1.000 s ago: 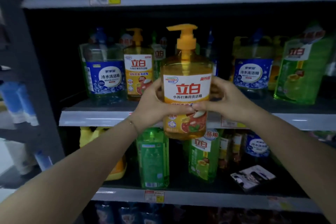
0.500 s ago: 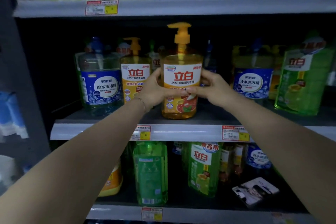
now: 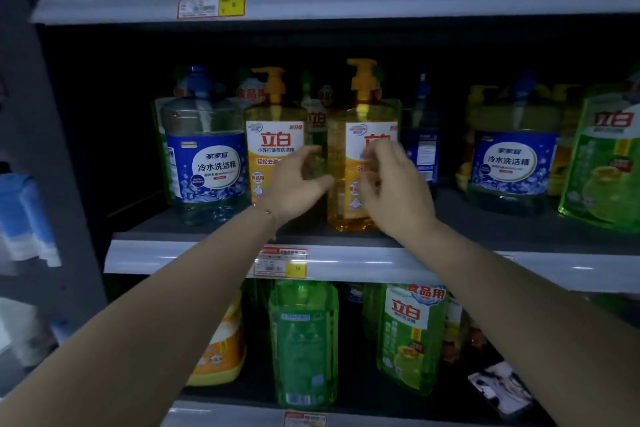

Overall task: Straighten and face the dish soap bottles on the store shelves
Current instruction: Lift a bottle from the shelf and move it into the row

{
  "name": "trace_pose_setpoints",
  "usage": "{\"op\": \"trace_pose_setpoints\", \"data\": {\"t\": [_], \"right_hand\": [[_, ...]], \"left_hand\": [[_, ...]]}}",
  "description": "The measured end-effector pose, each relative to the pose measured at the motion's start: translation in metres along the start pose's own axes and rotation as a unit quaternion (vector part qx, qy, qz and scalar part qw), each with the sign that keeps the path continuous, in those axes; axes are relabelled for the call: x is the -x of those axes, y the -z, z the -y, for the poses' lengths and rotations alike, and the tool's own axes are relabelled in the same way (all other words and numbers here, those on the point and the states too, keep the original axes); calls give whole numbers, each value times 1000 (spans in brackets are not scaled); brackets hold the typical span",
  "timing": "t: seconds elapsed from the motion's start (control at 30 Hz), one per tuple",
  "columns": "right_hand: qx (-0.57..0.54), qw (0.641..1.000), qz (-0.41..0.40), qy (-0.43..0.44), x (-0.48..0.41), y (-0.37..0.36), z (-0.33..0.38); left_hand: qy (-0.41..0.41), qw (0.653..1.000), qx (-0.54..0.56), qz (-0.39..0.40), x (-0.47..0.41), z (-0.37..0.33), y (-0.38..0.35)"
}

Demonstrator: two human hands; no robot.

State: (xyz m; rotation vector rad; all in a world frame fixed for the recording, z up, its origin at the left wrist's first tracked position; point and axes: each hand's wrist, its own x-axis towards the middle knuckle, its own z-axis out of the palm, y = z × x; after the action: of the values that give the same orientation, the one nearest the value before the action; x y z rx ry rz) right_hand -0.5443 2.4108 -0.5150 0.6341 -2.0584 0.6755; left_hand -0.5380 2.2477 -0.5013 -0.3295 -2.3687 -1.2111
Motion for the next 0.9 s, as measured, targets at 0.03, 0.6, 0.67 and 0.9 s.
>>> {"op": "trace_pose_setpoints", "data": {"t": [0.03,0.6,0.67,0.9], "right_hand": [[-3,999,25,46,0,-4,13],[-270,909,274,-158,-35,-119,112],[-283,908,262,-166,-34,-125,114],[-332,895,225,-194,-34,-135,113]], "left_hand": [[-19,998,-26,-60,1,9,7],[195,937,160,-242,4,99,105],[178,943,164,-229,3,100,107],[127,943,174,-252,10,103,110]]}}
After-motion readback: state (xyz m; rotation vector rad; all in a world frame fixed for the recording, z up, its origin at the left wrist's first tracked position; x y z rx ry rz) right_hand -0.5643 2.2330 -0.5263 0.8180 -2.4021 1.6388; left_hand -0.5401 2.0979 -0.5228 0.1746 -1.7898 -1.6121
